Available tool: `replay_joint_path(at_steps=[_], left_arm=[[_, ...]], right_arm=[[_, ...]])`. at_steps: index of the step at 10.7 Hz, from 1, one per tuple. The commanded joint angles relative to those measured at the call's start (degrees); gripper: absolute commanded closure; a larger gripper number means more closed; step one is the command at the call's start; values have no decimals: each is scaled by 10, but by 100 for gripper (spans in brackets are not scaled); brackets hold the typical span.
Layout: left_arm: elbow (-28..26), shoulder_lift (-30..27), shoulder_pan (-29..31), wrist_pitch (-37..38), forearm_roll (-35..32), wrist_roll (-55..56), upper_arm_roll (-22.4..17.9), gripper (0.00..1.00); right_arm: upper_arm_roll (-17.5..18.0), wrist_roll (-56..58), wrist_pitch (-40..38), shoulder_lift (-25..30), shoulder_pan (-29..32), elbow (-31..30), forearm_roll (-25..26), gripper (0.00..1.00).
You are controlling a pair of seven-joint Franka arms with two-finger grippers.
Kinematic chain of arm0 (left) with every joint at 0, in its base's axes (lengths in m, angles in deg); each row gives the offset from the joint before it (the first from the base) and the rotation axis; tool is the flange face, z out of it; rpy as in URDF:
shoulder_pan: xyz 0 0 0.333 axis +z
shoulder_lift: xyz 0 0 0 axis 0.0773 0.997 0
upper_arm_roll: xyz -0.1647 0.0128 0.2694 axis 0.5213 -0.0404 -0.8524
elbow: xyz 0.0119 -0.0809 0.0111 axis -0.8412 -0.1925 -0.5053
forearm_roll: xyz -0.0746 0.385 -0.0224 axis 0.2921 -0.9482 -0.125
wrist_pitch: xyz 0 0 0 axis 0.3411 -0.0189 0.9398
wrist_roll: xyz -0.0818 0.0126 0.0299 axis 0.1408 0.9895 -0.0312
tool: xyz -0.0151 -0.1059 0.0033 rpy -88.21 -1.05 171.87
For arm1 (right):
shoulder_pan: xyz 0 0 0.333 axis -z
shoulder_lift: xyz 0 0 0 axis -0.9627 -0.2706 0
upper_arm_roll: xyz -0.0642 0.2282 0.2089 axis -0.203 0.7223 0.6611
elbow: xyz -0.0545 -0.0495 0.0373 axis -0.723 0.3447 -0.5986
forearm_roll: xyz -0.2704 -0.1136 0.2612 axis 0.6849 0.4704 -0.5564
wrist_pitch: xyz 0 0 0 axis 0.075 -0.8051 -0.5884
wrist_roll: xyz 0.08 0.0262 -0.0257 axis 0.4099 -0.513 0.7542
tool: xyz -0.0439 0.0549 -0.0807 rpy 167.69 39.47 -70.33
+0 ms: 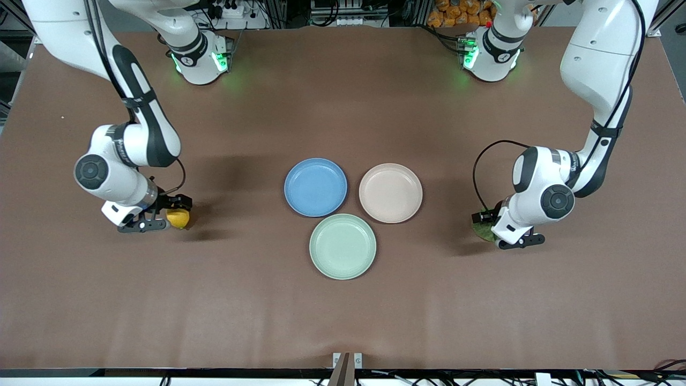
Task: Place lemon and lettuce in plates
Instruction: 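Grasp the lemon with the right gripper while the left gripper grasps the lettuce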
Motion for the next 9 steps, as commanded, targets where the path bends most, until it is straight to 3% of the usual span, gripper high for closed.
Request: replay_joint_path(at_steps=[1,2,5,7,8,9], left_arm=[[7,1,2,-2,-21,14,-1,76],[8,-1,3,-2,-23,12,-1,97],[15,-8,-1,2,-23,10,-2,100],[16,-42,-2,22,-22,17,4,100],[20,-58,-4,34,-15,28,7,100],[31,-63,-3,59,-14,54,24,100]], right_arm=[[0,2,41,-18,-6,-16,-8,0],[0,2,48,-25,-8,-17,-8,0],[0,3,66,-40,-8,-18,-7,0],[0,20,80,-54,-8,-18,-5,4],[-1,28,82,-56,-7,-18,-5,19],[-1,31,80,-56,-7,-17,-5,41]])
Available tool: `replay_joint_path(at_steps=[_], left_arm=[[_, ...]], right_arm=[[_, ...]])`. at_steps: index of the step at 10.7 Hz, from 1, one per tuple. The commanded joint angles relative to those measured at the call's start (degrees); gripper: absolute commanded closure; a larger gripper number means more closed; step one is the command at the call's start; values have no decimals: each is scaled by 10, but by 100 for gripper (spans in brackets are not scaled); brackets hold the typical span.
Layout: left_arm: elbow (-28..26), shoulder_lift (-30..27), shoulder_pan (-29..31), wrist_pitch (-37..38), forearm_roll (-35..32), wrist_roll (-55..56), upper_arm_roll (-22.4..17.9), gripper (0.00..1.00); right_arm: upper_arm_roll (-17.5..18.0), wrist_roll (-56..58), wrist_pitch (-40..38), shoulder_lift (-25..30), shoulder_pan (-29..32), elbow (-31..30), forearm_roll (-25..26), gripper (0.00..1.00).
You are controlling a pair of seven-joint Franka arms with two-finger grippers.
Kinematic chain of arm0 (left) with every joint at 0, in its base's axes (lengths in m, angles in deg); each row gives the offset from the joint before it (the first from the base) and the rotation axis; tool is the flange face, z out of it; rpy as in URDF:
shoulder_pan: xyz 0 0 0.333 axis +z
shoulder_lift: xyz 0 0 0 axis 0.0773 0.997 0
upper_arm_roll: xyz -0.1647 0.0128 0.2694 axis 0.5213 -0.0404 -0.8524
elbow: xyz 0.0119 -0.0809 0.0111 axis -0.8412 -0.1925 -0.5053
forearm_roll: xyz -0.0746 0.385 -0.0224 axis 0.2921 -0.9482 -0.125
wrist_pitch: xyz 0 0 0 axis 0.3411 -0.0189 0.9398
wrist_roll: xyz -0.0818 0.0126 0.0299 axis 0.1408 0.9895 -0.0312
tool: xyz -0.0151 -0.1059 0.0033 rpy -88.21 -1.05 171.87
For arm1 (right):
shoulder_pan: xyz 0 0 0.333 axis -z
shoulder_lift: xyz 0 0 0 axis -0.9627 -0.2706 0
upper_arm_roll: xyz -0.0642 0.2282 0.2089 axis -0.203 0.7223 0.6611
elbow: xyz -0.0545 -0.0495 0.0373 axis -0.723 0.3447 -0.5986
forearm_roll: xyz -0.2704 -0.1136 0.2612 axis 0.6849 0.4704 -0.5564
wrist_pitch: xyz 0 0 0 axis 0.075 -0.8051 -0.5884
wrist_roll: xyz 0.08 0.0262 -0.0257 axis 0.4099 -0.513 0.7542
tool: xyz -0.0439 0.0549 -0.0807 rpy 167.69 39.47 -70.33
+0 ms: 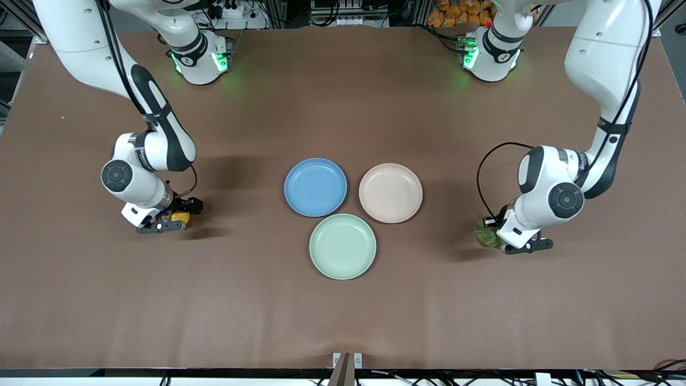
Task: Place lemon and lettuce in plates
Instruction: 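Grasp the lemon with the right gripper while the left gripper grasps the lettuce, then carry the lemon to the blue plate while the left gripper carries lettuce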
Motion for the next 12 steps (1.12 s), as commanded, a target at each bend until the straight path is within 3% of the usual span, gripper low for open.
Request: replay_joint_path(at_steps=[1,2,3,7,12], left_arm=[[20,-30,-2,68,-7,78,36,100],[27,-31,-1,84,-6,150,59,100],[29,-31,-1,84,-7,204,81,100],[47,-19,-12,84,-8,352,158,100],[73,18,-115,77,-6,497,160,100]], right_arm=[[-1,13,4,-1,0,-4,-6,71],[-1,13,2,0,0,-2,-6,94],[-1,13,-5,1,0,1,-6,100],[-1,9,-98,17,-9,50,-8,100],[2,5,-107,27,-66,55,-87,100]])
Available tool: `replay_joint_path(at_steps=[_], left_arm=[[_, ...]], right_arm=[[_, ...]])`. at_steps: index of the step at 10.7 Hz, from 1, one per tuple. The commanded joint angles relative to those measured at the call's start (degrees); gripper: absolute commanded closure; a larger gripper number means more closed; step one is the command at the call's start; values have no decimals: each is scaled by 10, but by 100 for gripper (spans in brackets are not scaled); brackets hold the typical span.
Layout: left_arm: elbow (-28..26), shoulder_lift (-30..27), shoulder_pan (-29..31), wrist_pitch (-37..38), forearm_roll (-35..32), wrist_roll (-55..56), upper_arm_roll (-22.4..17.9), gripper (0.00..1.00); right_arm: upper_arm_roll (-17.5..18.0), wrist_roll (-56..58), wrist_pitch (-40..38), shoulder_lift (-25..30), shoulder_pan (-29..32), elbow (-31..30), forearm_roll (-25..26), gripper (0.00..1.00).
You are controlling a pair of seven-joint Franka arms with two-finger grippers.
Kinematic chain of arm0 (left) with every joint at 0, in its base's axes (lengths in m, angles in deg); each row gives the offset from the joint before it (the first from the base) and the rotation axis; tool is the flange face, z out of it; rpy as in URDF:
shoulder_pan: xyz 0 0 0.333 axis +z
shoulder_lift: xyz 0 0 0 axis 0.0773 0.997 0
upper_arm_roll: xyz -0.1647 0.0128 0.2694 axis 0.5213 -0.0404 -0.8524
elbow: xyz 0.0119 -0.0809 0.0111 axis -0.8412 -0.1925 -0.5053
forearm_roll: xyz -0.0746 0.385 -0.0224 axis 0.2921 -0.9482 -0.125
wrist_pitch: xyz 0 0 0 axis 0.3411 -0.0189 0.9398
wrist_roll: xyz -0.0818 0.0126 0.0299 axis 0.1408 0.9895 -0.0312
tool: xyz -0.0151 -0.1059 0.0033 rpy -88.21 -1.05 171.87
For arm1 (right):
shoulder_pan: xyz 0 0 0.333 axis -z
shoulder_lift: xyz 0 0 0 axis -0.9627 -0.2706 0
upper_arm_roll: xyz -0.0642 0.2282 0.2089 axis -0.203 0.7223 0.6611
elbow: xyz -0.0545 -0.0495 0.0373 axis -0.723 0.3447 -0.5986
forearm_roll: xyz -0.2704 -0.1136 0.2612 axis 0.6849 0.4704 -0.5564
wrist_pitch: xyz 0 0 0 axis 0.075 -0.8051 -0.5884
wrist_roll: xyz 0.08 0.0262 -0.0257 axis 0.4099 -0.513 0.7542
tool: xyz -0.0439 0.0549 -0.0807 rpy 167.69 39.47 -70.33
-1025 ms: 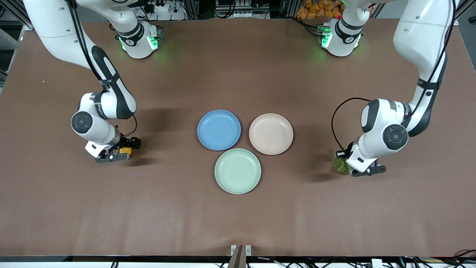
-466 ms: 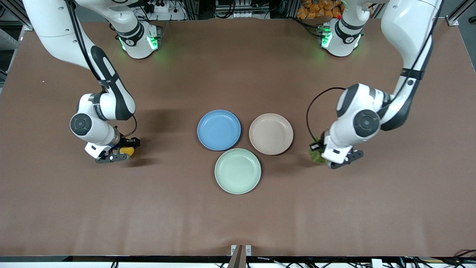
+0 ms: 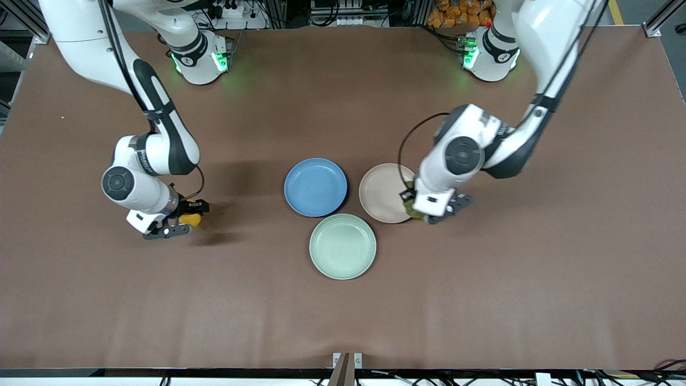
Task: Place lemon and lettuce in plates
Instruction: 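Carry the lemon to the blue plate while the left gripper carries lettuce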
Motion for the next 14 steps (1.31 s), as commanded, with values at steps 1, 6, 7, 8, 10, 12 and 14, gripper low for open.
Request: replay_joint_path(at_steps=[1,6,7,8,10,12,14], left_arm=[[26,26,-45,4,-10,83,-1,100],[59,40,-52,15,-29,91,-6,0],[79,31,-52,41,-31,91,-6,0],[100,18,-49,64,-52,88,-7,0],[133,-7,-45,107,-111,84,-6,0],[140,-41,-16,129,-132,-6,-6,0],[139,-82,37,141,-121,-93,-2,0]], right_arm=[[3,-7,-8,14,-33,1,-44,100],[22,-178,-10,11,-142,53,-44,100],[29,-209,-10,10,-162,57,-44,100],[40,-244,-10,6,-173,65,-44,100],[59,-301,-10,-2,-197,78,-44,100],[61,-321,-5,-14,-215,79,-44,100],[68,-330,-1,-33,-226,84,-46,100]])
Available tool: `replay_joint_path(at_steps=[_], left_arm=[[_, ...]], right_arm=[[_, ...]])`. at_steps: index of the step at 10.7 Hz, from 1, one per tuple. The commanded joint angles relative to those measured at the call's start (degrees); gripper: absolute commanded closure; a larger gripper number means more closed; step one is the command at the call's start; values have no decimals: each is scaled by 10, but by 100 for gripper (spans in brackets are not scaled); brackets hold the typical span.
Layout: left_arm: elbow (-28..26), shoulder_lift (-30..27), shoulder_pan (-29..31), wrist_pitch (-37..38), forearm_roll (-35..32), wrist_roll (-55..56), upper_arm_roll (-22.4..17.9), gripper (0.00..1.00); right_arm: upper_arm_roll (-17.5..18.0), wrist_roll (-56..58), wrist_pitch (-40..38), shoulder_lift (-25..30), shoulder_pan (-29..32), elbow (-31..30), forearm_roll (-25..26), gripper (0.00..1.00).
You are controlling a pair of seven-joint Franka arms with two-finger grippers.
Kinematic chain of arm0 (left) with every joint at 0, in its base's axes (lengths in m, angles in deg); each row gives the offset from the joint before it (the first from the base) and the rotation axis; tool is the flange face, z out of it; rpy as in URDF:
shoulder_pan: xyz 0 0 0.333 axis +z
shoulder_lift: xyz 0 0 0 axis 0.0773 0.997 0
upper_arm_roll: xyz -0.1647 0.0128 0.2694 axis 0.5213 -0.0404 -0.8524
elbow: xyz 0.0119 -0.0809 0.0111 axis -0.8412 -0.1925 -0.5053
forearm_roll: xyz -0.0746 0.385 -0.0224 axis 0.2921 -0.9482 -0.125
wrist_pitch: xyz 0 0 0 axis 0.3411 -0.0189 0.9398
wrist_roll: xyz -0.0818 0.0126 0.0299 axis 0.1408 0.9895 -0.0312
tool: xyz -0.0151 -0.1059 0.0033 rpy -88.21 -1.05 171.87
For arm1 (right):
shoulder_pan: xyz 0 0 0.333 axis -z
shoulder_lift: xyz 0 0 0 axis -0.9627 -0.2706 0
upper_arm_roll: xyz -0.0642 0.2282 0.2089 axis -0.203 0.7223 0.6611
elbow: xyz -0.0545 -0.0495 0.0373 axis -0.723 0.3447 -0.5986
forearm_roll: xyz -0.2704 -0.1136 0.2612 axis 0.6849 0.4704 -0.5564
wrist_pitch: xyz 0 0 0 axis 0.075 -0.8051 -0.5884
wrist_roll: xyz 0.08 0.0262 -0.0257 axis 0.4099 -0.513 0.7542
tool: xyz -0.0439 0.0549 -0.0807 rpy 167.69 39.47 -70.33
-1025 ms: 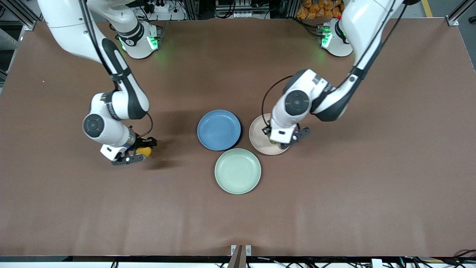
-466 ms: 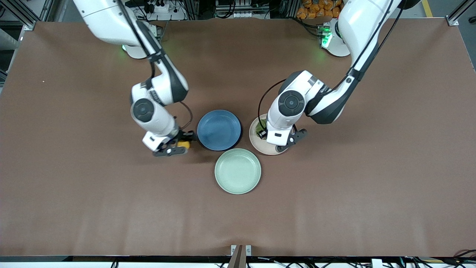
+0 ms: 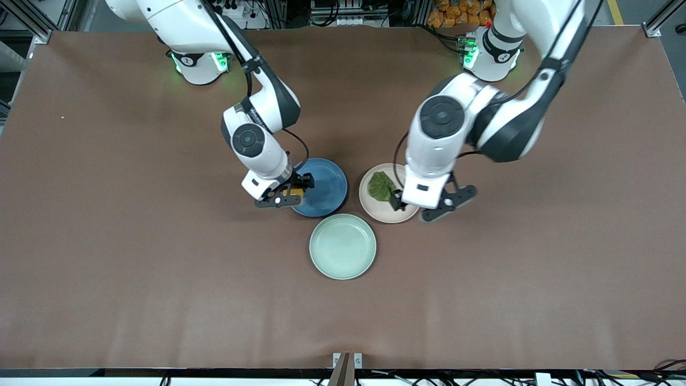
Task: Place lemon and lettuce in plates
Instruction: 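Open the left gripper over the beige plate, releasing the lettuce, then open the right gripper on the blue plate while the left gripper withdraws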
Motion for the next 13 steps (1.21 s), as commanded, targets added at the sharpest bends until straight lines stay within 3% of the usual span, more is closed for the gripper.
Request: replay_joint_path(at_steps=[1,5,8,9,10,13], left_arm=[[-7,-50,59,30,7,-91,8,0],[-7,-110,142,93,61,-271,9,0],[-7,-143,196,128,107,-363,9,0],[-7,-149,211,135,119,-394,6,0],[-7,-159,212,156,126,-433,-4,0],[-8,-189,205,196,154,-480,-49,0]], right_arm=[[3,-31,0,-29,-19,24,-12,100],[4,-45,49,-81,-41,47,-10,97],[4,-44,52,-87,-39,48,-10,51],[4,-44,50,-87,-36,47,-10,5],[4,-43,49,-84,-36,48,-10,0],[5,-40,41,-65,-25,50,-12,0]])
